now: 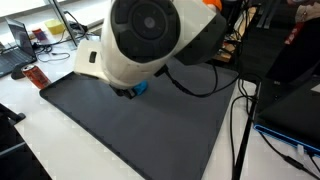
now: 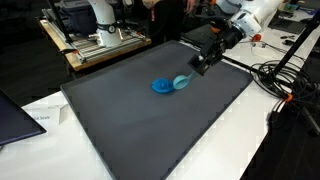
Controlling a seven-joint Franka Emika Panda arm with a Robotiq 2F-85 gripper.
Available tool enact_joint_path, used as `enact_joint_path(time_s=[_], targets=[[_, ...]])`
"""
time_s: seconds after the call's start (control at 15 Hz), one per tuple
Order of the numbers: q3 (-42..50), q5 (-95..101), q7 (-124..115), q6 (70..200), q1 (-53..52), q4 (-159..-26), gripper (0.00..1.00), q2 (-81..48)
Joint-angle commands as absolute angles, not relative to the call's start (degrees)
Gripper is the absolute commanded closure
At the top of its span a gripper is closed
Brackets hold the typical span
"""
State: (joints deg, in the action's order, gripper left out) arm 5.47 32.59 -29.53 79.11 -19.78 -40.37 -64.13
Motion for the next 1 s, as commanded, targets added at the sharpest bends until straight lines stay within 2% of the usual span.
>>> enact_joint_path(time_s=[0.0,0.93], targets=[[2.7,29.6,-25.4,79.4,-17.8,-43.9,0.77,-59.3],[-5.1,20.2,-12.7,79.8,-10.3,-47.4,0.77,-53.1]])
